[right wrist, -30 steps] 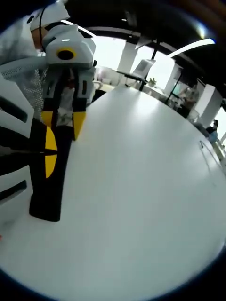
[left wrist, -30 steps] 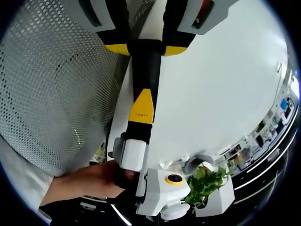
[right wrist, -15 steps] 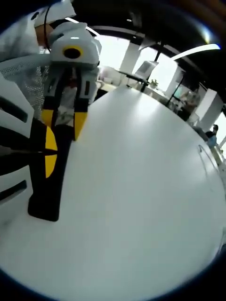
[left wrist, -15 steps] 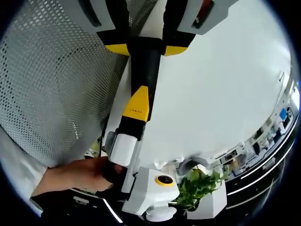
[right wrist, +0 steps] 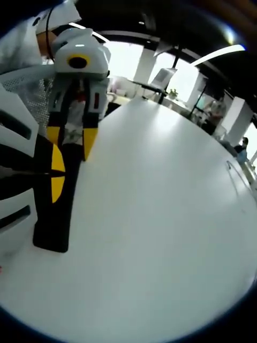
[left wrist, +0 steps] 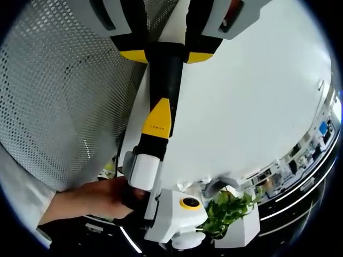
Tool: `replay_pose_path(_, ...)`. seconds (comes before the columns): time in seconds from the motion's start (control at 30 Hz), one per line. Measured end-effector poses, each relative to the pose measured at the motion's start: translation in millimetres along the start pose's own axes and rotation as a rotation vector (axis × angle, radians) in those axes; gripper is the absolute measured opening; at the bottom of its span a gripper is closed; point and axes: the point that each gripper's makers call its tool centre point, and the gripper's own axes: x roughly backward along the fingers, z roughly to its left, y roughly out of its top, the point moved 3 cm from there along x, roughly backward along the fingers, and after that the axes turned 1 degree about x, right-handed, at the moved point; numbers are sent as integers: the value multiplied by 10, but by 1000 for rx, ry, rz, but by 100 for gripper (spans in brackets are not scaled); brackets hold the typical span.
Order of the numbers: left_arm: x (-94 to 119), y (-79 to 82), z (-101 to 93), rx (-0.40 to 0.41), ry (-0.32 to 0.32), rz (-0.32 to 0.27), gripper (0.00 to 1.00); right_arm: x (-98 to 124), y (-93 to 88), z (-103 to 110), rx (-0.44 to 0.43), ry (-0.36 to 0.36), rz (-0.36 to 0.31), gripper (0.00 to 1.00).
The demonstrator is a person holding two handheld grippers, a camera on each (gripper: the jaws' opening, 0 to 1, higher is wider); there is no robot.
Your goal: Press the specified remote control buttons in sequence, fully releasing each button before pressing the next.
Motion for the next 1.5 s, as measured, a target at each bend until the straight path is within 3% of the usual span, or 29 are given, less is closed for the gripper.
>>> replay_pose_path(0.43, -3, -2, -1, -2, -1, -1, 25, -17, 13, 70, -26, 51, -13, 0)
replay_pose_path(0.8, -5, 5, -1, -1, -1, -2, 25, -46, -16, 46, -21, 33, 5, 0)
replay_pose_path(1.0, -9, 5, -2, 2, -2, -3, 25, -50, -21, 47, 24, 14, -5, 0)
replay_pose_path(1.5, -16, 6, 4, 0, -4, -3, 24, -56, -1, 25, -34, 20, -5, 0)
